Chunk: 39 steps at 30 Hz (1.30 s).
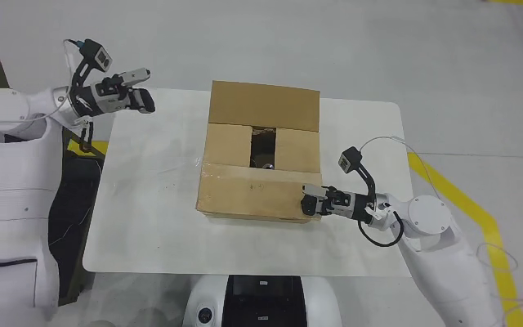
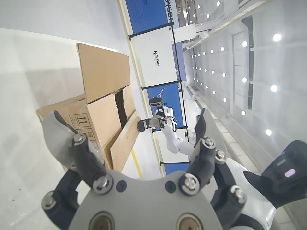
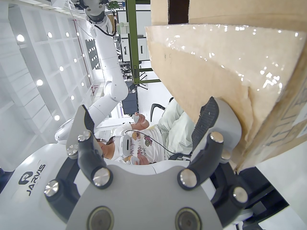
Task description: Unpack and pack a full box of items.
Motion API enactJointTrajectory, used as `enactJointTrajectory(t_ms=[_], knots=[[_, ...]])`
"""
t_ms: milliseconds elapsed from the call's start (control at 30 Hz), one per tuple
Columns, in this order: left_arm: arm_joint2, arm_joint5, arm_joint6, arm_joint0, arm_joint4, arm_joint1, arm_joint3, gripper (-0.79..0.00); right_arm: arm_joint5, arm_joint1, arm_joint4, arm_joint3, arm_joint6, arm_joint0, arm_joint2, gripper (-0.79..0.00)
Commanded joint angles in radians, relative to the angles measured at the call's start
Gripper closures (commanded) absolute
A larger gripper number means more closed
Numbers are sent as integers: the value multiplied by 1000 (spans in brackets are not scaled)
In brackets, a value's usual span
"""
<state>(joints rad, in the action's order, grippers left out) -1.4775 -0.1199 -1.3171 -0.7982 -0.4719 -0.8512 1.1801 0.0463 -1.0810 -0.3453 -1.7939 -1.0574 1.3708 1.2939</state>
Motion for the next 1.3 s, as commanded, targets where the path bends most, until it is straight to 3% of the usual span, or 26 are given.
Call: enactJointTrajectory(t_ms=[0, 400, 700, 1000, 1267], knots=[[44, -14, 27, 30, -21, -12, -57, -785, 0, 0, 0, 0, 0, 0, 0, -785], [294, -106, 116, 234, -16, -100, -349, -785, 0, 0, 0, 0, 0, 0, 0, -785], [445, -176, 195, 335, -2, -183, -511, -785, 0, 0, 0, 0, 0, 0, 0, -785], [541, -204, 207, 414, -13, -263, -657, -785, 0, 0, 0, 0, 0, 0, 0, -785], [567, -203, 169, 456, -74, -317, -742, -785, 0, 0, 0, 0, 0, 0, 0, -785]])
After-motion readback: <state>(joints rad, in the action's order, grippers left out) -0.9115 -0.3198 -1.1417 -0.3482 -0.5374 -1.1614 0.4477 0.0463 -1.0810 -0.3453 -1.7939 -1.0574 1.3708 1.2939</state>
